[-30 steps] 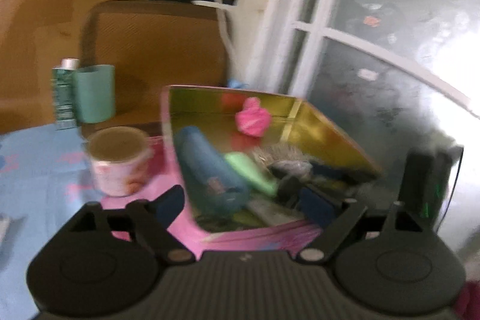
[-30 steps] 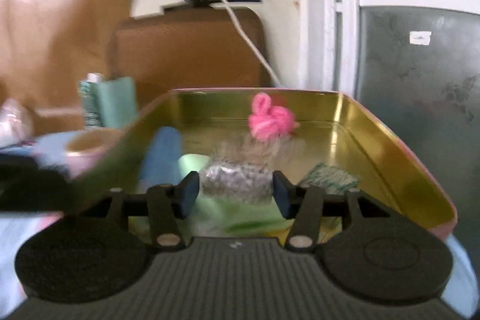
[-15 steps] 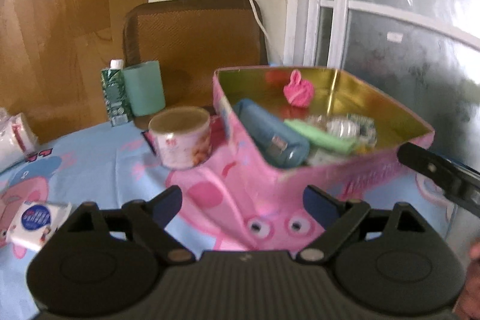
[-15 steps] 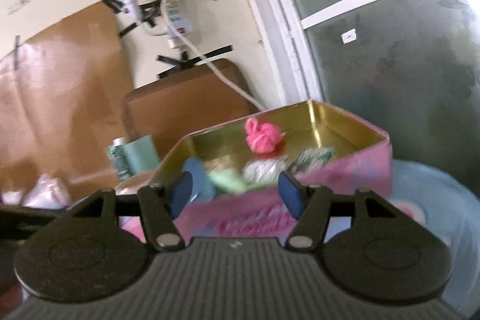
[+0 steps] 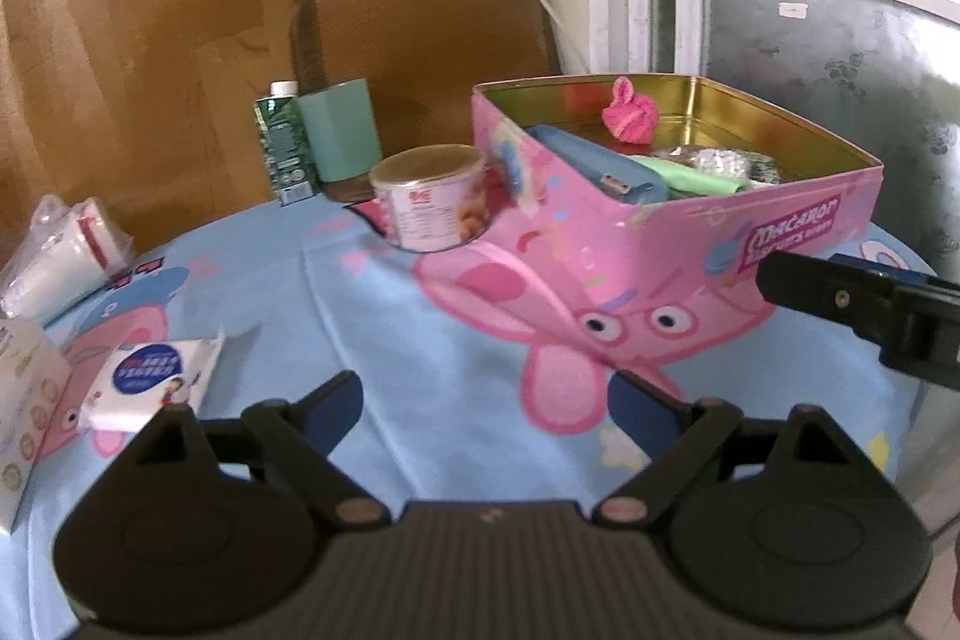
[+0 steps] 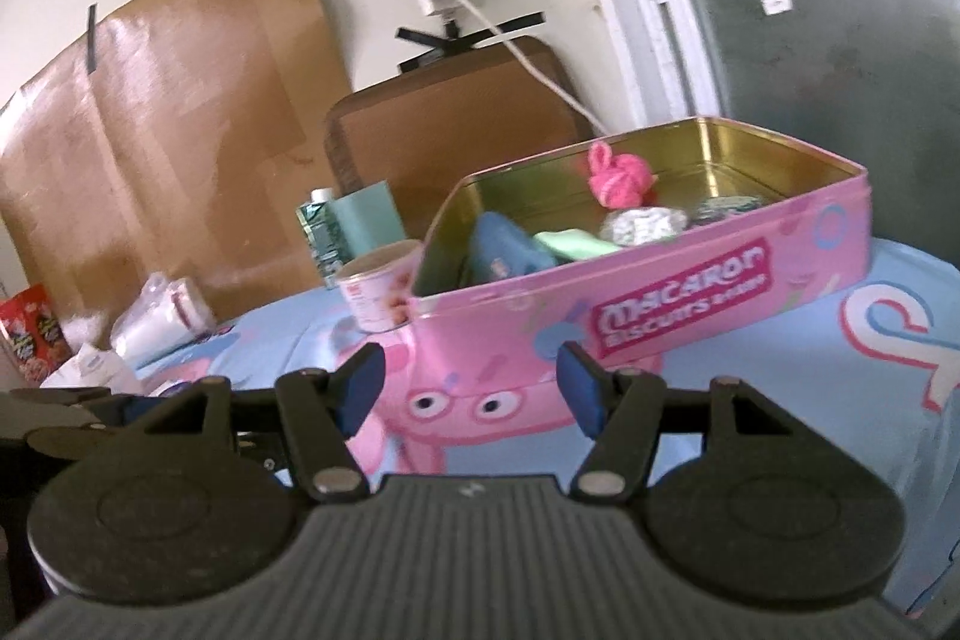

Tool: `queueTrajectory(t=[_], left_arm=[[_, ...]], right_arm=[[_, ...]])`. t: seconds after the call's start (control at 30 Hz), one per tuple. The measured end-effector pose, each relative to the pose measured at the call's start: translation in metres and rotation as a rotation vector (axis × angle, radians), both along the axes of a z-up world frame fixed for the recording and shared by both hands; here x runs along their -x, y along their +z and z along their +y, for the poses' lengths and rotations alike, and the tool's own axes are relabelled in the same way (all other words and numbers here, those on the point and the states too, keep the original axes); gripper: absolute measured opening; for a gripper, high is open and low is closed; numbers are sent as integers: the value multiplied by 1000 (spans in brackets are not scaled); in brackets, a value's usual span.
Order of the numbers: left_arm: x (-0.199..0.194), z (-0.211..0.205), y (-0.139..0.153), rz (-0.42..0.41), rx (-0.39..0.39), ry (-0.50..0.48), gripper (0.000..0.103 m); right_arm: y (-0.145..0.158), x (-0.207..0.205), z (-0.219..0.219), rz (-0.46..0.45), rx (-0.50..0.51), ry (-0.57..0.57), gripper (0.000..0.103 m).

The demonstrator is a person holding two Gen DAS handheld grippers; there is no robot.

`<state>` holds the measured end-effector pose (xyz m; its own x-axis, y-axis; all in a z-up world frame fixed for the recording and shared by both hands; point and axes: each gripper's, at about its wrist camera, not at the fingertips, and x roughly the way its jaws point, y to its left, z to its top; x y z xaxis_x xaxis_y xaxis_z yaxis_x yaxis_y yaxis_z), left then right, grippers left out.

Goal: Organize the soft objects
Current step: 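Withdraw the right gripper from the tin and move toward the wet-wipe pack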

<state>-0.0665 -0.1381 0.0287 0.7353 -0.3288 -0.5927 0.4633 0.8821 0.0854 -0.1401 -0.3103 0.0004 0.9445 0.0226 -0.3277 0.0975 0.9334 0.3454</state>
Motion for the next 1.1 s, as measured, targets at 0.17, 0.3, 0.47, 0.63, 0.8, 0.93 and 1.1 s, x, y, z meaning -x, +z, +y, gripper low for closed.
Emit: queueTrajectory(t=[0.17,0.3,0.47,0.63,0.8,0.93,1.1], left_arm=[[-1,18,-5,3,13,21,94],[-4,32,-8,-1,20,48,94],[-9,54,-12,-6,33,88,95],[-14,79,-16,-3,49,138,95],[-19,109,-21,5,67,201,95],[-20,138,-25,-5,67,261,96],[-20,189,-27,-33,87,405,96]], right_arm=[[5,-2,15,3,32,22,66],[9,-5,27,3,59,41,66],[7,-12,46,25,91,76,66],[5,-21,66,41,126,119,66],[1,-31,83,66,147,161,66],[-2,-39,99,89,162,206,66],[-3,-55,125,100,189,311,66]])
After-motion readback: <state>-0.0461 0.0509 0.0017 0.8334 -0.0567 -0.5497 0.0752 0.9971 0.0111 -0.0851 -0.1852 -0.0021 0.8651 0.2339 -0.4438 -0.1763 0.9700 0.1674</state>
